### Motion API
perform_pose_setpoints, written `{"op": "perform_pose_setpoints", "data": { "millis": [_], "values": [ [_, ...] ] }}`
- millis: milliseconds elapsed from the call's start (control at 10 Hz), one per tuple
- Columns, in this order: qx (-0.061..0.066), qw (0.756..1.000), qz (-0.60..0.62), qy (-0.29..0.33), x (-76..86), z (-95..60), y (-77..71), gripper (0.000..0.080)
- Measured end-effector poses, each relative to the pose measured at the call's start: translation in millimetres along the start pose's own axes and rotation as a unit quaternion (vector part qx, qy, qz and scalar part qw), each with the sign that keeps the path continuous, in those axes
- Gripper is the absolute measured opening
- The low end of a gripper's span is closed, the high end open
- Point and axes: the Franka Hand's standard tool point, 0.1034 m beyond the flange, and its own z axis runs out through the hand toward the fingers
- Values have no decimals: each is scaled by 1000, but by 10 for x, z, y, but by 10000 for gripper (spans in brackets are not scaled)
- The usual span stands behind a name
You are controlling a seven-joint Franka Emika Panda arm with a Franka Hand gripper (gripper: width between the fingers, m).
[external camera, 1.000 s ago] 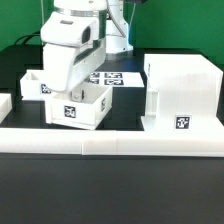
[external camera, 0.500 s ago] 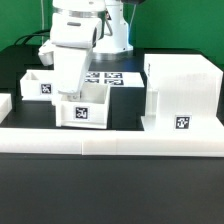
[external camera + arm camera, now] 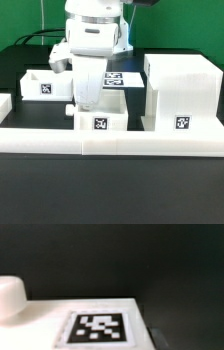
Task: Assemble drawer
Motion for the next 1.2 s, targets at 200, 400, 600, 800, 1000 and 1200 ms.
{"op": "perform_pose_setpoints", "data": {
  "millis": [200, 400, 600, 800, 1000, 1200],
  "values": [
    [-9, 1000, 2, 1, -28, 30, -22, 42],
    [-38, 999, 14, 4, 32, 55, -19, 42],
    [-33, 999, 15, 5, 35, 72, -48, 42],
    [-33, 999, 16, 5, 31, 74, -50, 42],
    [-35, 999, 33, 9, 162, 47, -6, 42],
    [-42, 997, 70, 16, 294, 32, 42, 42]
  ]
}}
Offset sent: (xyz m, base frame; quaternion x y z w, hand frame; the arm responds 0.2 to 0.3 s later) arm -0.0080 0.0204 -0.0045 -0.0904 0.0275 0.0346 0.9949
